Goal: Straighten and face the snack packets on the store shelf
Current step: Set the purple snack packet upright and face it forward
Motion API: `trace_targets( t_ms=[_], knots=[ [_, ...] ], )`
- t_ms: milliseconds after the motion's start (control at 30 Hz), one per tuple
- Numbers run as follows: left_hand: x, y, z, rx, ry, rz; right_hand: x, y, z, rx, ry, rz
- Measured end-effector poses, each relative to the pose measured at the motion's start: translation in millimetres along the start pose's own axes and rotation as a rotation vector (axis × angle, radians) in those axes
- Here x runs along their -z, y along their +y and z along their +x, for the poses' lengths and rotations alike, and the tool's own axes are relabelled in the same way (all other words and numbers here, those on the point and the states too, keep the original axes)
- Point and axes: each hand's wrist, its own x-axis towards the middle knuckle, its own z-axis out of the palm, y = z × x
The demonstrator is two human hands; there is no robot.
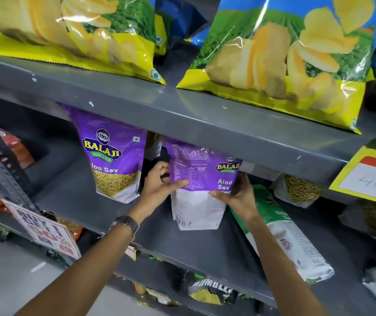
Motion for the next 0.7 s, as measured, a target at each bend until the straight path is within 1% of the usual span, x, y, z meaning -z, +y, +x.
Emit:
trace_targets(
  t_ms=[100, 200, 333, 467, 500, 533, 633, 667, 700],
  knots=[
    [1.1, -6.6, 3.0, -0.059, -0.041, 0.038, -4.2, 9.5, -6.3, -0.006, 0.053, 0.027],
    [4.0, -12.4, 5.9, -0.075, -0.089, 0.04, -2.8, 14.5, -10.8, -0.013, 0.044, 0.044],
    [9.9, -9.5, 15.6, -0.083, -0.196, 0.039, -3.9, 20.0, -18.9, -0.039, 0.036, 0.066],
    [10.4, -6.8, 15.1, -0.065, -0.227, 0.025, -3.0, 17.3, -21.6, -0.048, 0.008, 0.103],
    [9.0, -7.5, 10.1, -0.068, -0.198, 0.018, -1.5, 13.7, -21.5, -0.042, 0.001, 0.127],
    [6.5, -10.0, 2.7, -0.085, -0.13, 0.012, 1.5, 9.9, -20.4, -0.037, 0.006, 0.171],
    [-9.9, -25.5, -33.7, -0.214, 0.172, 0.052, 12.7, -6.5, -12.6, -0.015, 0.036, 0.368],
    [-19.8, -32.9, -48.8, -0.243, 0.235, 0.07, 16.2, -11.2, -9.1, -0.016, 0.019, 0.401],
    [-31.2, -39.7, -62.9, -0.246, 0.252, 0.075, 17.8, -14.9, -6.2, -0.023, -0.008, 0.415]
  ],
)
